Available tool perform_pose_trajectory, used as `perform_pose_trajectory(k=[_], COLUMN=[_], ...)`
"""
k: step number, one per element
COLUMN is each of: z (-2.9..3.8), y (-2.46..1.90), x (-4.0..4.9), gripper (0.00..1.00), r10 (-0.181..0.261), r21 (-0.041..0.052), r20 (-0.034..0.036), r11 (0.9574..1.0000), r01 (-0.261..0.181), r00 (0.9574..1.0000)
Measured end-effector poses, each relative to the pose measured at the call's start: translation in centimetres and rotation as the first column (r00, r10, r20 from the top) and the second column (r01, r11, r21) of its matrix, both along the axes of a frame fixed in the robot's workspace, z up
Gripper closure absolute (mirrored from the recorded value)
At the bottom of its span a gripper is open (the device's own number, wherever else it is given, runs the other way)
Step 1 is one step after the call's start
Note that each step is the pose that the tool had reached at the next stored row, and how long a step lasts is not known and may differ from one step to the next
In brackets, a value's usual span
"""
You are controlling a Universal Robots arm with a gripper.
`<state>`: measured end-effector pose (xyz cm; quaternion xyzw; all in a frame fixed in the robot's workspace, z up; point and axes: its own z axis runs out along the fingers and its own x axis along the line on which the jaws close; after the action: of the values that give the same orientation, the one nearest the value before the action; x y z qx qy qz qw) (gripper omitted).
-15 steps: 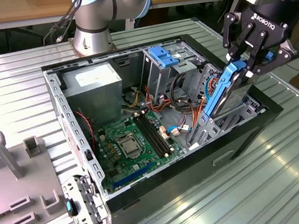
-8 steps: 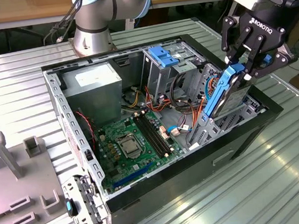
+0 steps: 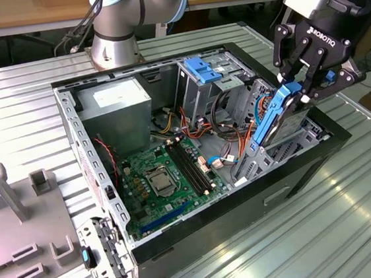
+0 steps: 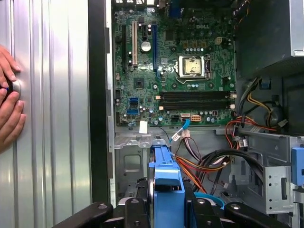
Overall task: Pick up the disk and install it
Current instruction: 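Insert the disk into the insertion slot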
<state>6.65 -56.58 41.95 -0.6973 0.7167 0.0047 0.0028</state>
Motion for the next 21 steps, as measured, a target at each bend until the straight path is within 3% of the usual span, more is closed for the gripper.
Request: perform_pose_trajectory(k=[21], z=[-1.79], y=[0.00], x=[0.00], gripper=[0.63], r10=[0.000], r21=[-0.0001], r20=[0.0001], r11=[1.0000], r01=[0.000], r00=[1.0000])
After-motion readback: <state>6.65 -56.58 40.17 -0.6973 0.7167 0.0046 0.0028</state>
